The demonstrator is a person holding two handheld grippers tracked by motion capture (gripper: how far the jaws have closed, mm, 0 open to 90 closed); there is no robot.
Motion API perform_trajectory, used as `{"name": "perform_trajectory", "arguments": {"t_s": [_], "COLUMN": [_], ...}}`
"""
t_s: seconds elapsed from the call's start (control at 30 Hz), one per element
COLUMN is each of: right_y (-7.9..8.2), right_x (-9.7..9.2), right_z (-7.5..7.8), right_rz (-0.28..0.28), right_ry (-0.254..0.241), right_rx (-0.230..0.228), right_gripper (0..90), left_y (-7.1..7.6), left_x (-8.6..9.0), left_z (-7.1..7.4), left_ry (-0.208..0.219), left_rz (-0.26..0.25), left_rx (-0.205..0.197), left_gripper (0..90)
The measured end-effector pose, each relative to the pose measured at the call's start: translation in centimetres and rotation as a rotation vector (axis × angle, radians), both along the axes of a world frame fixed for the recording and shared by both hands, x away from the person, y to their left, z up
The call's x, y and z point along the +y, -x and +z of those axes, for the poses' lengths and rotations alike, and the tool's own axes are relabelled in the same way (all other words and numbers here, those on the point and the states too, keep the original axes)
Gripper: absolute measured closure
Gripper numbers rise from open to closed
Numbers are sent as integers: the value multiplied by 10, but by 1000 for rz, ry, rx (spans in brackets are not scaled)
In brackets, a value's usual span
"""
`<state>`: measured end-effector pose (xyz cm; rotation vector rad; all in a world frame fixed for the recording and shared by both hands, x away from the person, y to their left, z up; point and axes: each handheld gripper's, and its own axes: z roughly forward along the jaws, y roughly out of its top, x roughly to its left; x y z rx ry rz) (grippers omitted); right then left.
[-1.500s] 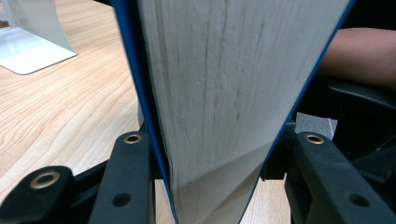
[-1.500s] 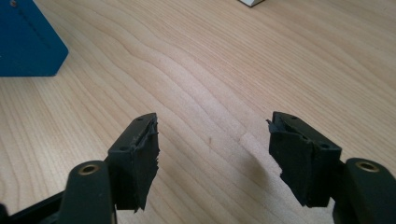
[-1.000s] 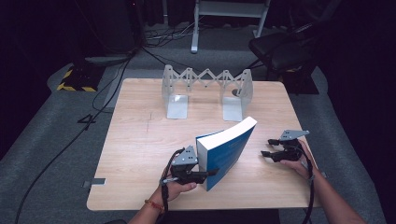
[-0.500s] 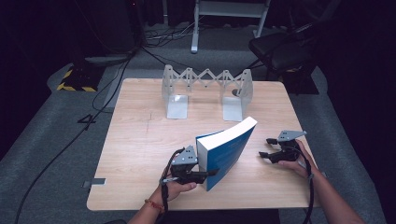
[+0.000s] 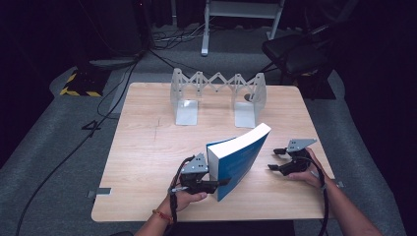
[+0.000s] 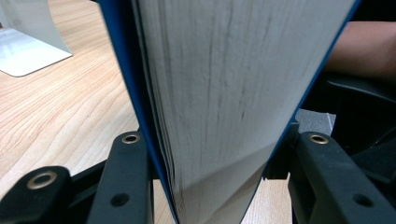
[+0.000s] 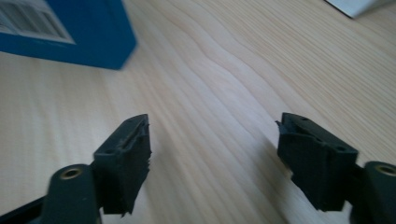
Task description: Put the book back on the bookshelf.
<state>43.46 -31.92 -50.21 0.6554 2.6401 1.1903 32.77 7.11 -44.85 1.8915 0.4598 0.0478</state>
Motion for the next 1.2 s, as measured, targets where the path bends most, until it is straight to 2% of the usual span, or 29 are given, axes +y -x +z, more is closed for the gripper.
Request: {"name": "perform_trajectory", "arguments": {"t_s": [0.07, 0.23, 0.27, 0.4, 0.5, 0.67, 0.8, 0.97, 1.2], "right_y": [2, 7, 9, 14, 16, 15, 17, 23, 21], "right_x": [7, 30, 34, 41, 47, 57, 64, 71, 66], "right_z": [3, 9, 11, 23, 32, 42, 45, 50, 51], "right_rz": [26, 95, 103, 137, 148, 183, 225, 288, 307], "right_ry": [-33, -30, -41, -116, -147, -193, -196, -226, -223], "right_rx": [-4, -29, -49, -68, -95, -108, -110, -122, -120], "right_gripper": [256, 244, 249, 259, 265, 262, 249, 277, 345], "left_y": [0, -1, 0, 0, -1, 0, 0, 2, 4], "left_x": [0, 0, 0, 0, 0, 0, 0, -2, -4], "left_z": [0, 0, 0, 0, 0, 0, 0, 2, 2], "left_ry": [0, -1, -3, -3, -3, -9, -9, -28, -64], "left_rz": [-1, -3, -2, -3, -4, -4, -4, -8, -16], "left_rx": [-1, -1, -2, -3, -3, -6, -7, -22, -45], "left_gripper": [565, 563, 563, 562, 562, 561, 557, 547, 530]}}
